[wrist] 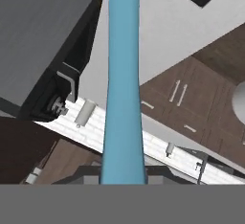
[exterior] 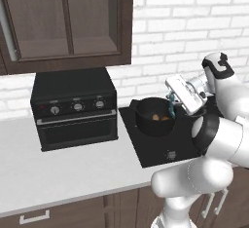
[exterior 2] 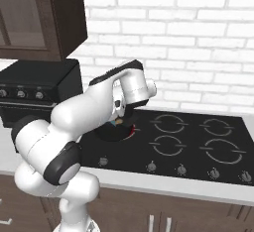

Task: Put the sweet potato and mushroom in the pot. Retrieve the spatula and lightly stir the vegetables in the pot.

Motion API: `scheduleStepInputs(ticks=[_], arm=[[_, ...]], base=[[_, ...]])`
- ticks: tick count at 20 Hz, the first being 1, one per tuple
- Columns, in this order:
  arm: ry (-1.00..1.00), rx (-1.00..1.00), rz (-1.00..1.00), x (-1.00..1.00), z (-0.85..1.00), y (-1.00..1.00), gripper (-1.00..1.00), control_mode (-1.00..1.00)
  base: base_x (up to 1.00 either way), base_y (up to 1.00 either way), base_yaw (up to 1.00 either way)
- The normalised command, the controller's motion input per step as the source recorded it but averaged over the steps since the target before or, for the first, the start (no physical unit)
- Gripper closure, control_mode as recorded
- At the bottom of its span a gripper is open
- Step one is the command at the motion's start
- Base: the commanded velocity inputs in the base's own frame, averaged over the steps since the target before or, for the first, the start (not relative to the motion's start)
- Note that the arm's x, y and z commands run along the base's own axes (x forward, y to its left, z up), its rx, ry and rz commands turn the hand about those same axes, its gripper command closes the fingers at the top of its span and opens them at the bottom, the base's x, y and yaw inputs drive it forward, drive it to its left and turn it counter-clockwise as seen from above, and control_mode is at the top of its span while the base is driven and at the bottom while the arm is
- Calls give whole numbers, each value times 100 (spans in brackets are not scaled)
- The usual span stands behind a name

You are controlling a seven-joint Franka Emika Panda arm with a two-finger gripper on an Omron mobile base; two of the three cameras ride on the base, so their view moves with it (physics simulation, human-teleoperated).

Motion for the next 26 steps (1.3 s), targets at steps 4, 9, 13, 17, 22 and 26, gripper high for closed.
scheduleStepInputs(ticks=[4, 9, 13, 17, 22, 26], arm=[[0, 0, 0, 1, 0, 1, 100, -100], [7, 18, -6, 3, 6, 10, 100, -100], [10, 16, -9, 14, 8, 16, 100, -100], [9, 0, -15, 23, 0, 14, 100, -100], [2, 7, -15, 45, 0, 4, 100, -100], [3, 21, -9, 19, 9, -3, 100, -100]], base=[[0, 0, 0], [0, 0, 0], [0, 0, 0], [0, 0, 0], [0, 0, 0], [0, 0, 0]])
